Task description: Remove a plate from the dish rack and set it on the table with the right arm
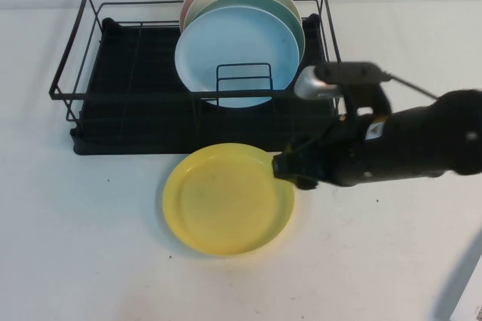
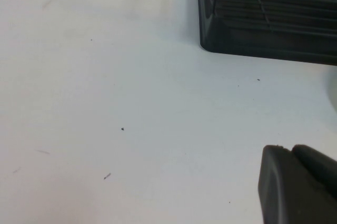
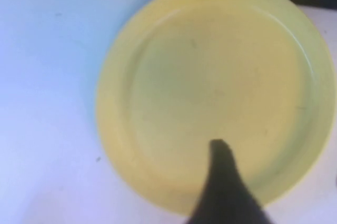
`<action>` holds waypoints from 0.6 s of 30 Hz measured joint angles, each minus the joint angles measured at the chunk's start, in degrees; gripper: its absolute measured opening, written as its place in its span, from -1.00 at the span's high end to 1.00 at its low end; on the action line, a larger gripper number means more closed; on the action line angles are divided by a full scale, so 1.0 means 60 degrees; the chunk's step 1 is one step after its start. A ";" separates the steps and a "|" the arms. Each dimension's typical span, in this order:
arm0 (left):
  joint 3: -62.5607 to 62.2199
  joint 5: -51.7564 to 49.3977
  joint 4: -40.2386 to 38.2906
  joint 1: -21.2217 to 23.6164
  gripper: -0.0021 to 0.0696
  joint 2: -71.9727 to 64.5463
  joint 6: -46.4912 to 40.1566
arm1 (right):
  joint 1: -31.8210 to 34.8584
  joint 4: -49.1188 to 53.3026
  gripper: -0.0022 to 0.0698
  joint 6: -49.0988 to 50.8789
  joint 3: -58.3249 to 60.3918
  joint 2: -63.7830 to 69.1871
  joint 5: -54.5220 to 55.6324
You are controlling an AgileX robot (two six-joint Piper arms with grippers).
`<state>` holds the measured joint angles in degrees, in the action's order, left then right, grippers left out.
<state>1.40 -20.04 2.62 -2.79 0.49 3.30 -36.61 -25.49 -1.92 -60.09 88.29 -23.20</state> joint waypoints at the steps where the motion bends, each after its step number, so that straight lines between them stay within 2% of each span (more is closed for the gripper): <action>1: 0.0000 0.0000 0.0000 0.0000 0.95 0.0000 0.0000 | 0.0000 0.0129 0.02 0.0000 0.0000 -0.0309 -0.0218; 4: 0.0000 0.0000 0.0000 0.0000 0.95 0.0000 0.0000 | 0.0000 0.0590 0.58 -0.0007 0.0000 -0.1395 -0.1161; 6: 0.0000 0.0000 0.0000 0.0000 0.95 0.0000 0.0000 | 0.0000 0.0852 0.81 -0.0007 0.0000 -0.2139 -0.1880; 10: 0.0000 0.0000 0.0000 0.0000 0.95 0.0000 0.0000 | 0.0000 0.1115 0.95 -0.0029 0.0071 -0.3381 -0.3019; 18: 0.0000 0.0000 0.0000 0.0000 0.95 0.0000 0.0000 | 0.0000 0.2048 0.99 -0.0044 0.0513 -0.4758 -0.4903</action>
<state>1.40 -20.04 2.62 -2.79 0.49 3.30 -36.61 -13.20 -2.18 -57.01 59.74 -52.62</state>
